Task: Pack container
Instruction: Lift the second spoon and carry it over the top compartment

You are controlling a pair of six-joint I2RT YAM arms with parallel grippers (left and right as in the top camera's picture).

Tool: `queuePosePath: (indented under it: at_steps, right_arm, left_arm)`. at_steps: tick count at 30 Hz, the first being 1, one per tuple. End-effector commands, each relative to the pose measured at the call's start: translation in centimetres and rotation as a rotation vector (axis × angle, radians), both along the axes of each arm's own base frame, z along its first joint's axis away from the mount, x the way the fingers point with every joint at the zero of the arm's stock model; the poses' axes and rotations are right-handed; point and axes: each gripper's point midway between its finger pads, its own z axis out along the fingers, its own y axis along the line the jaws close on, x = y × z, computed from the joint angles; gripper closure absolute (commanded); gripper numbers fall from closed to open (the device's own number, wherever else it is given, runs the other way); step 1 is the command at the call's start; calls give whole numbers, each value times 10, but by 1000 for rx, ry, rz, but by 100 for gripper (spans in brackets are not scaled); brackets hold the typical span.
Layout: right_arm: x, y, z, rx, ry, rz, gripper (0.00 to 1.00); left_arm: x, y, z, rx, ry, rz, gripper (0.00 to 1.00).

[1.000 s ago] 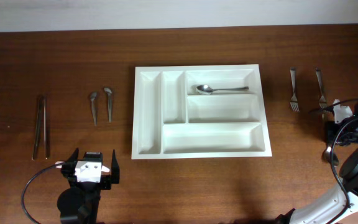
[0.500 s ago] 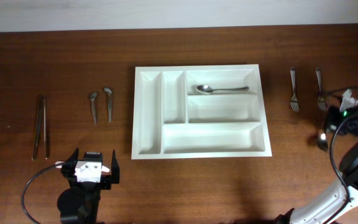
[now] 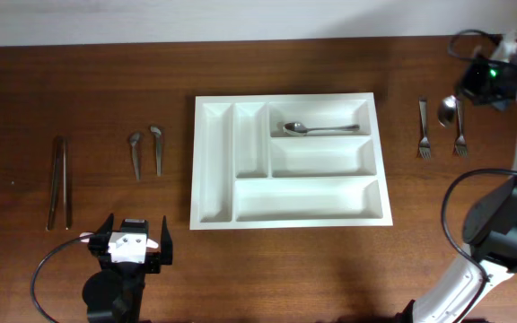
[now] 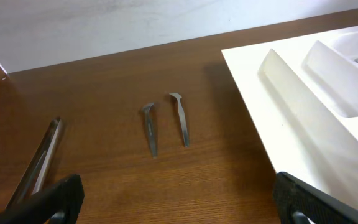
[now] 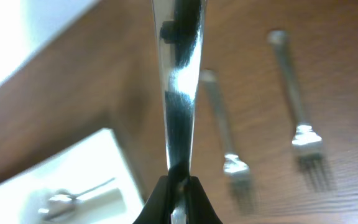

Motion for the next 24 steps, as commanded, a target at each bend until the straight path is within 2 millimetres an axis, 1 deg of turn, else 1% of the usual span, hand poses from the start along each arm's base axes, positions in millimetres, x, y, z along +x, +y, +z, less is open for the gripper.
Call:
queuePosePath:
  at_steps: [1,4,8,10,14,19,24]
  right_arm:
    - [14,38,20,122,-23,-111,96]
    - [24,70,21,225,-9,-214,96]
    - [40,111,28,346,-17,-323,96]
    - [47,127,30,380,-25,-379,96]
    - [50,147,28,386,-19,-534,96]
    - [49,168,23,342,-31,-621,96]
    - [48,191,14,351,-31,-734,96]
  left_arm:
    - [0,-1,-1,-11,-3,-4,1]
    - [0,-1,-1,-11,-3,-4,1]
    - [0,-1,-1,-11,-3,-4,1]
    - [0,-1,-1,-11,-3,-4,1]
    - [0,-1,-1,-11,-3,-4,1]
    - [0,-1,-1,-11,-3,-4,1]
    - [0,-1,-1,-11,-3,-4,1]
